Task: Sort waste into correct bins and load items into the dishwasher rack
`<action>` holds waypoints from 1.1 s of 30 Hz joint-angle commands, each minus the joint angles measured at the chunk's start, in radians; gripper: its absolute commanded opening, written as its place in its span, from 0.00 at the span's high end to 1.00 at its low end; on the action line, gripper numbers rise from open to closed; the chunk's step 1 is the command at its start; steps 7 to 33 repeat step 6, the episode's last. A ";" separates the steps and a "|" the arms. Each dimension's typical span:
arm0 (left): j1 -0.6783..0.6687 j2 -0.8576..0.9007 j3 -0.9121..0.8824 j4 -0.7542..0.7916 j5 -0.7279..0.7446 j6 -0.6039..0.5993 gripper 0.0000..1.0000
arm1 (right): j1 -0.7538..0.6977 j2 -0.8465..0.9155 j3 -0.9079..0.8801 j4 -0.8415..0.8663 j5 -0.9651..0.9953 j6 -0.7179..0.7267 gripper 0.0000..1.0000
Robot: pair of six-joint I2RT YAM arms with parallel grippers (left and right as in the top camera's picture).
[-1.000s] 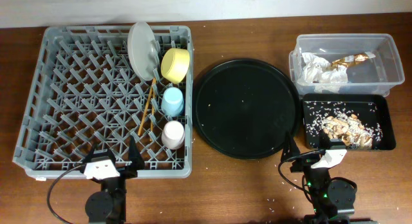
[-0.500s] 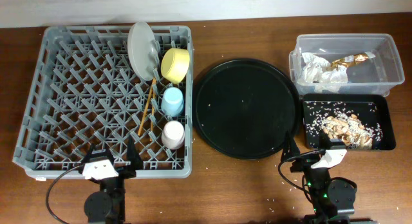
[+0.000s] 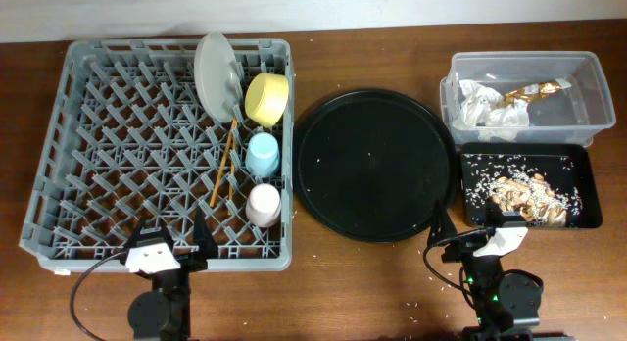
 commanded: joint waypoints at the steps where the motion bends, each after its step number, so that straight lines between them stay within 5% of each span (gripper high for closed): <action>1: 0.007 -0.009 -0.009 0.000 0.011 0.016 0.01 | 0.005 -0.008 -0.007 -0.002 -0.005 -0.007 0.02; 33: 0.007 -0.009 -0.009 0.000 0.011 0.016 0.01 | 0.005 -0.008 -0.007 -0.002 -0.005 -0.007 0.02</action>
